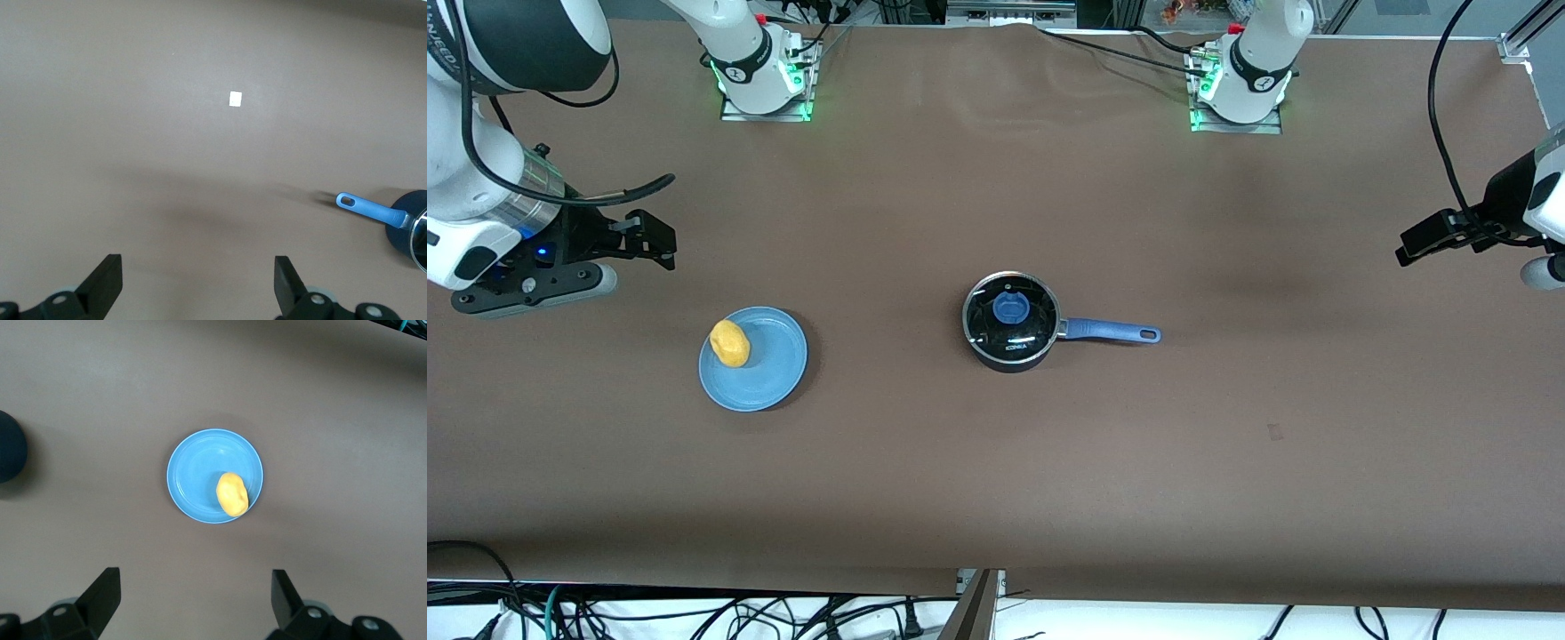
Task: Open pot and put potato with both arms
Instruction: 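Reach the left gripper over the pot lid's blue knob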
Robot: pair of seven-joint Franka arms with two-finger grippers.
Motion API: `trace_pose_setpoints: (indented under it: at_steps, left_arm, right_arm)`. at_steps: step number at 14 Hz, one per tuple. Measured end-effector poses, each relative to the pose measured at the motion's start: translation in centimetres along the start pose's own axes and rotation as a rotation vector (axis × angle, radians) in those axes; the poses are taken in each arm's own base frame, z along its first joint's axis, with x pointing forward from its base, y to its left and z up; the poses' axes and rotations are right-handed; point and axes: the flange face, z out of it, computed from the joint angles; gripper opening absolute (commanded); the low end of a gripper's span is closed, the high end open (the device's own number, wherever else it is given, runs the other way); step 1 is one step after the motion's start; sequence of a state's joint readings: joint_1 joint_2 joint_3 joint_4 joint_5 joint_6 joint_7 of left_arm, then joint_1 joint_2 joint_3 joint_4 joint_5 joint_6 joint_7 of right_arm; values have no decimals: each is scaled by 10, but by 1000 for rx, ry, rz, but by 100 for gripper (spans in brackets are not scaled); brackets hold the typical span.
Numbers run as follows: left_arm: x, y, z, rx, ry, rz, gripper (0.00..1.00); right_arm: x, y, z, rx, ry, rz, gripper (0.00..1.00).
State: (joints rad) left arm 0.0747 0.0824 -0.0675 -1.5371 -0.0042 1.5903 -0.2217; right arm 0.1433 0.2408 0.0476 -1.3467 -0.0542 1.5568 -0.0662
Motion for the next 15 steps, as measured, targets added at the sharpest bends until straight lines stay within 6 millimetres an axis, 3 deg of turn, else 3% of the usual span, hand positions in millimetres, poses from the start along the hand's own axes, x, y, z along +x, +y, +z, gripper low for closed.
trace_pose_setpoints:
  at_steps: [6, 8, 11, 15]
  left_arm:
    - [-2, 3, 6, 4, -21, 4, 100]
    - [-5, 20, 16, -1, -45, 34, 100]
    - [-14, 81, 43, -6, -76, 134, 100]
    - [-30, 205, 101, -79, -12, 137, 100]
  right_arm:
    - [0, 0, 0, 0, 0, 0, 100]
    - [0, 0, 0, 0, 0, 0, 100]
    - [0, 0, 0, 0, 0, 1, 100]
    - [0, 1, 0, 0, 0, 1, 100]
